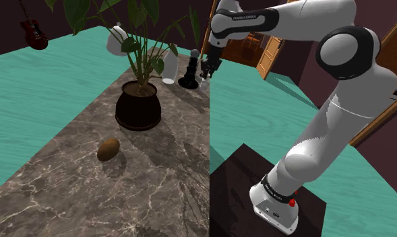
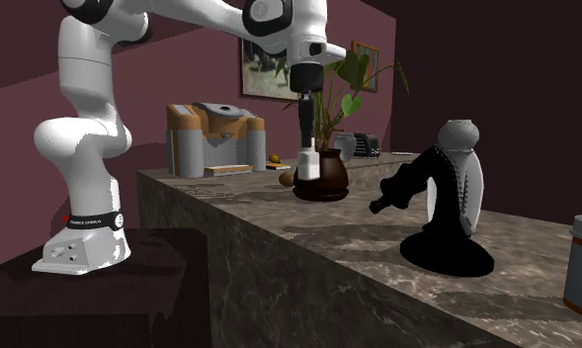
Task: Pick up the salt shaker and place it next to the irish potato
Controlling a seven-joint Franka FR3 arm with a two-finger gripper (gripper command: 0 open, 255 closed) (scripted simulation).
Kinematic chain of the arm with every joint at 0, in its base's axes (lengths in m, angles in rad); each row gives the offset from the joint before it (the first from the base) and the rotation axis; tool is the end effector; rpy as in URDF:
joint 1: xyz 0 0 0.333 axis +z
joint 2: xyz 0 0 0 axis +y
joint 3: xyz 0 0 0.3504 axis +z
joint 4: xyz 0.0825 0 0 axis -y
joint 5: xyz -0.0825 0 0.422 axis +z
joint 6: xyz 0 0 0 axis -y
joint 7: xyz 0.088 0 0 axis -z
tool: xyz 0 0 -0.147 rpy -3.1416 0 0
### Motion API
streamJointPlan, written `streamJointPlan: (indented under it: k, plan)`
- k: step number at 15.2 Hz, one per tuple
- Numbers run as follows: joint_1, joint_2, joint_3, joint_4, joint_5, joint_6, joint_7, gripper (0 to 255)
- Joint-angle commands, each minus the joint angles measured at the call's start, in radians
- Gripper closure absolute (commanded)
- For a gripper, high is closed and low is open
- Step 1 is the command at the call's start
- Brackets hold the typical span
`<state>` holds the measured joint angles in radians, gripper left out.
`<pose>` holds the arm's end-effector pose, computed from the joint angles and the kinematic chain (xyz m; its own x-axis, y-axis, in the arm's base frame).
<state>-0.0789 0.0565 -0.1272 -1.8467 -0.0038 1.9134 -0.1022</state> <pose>0.6045 -0.1257 0.4726 0.9947 -0.1022 0.0095 -0.1023 -0.9947 0.0118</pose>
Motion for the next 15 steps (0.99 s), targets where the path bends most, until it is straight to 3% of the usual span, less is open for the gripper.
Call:
streamJointPlan:
  k: [1,8,15]
  plan:
    - [0.000,-0.003,0.000,0.023,0.000,-0.026,-0.001,255]
    - [0.000,-0.009,0.000,0.100,-0.001,-0.109,-0.001,255]
    - [0.080,-0.107,0.079,-0.017,-0.011,-0.092,0.160,255]
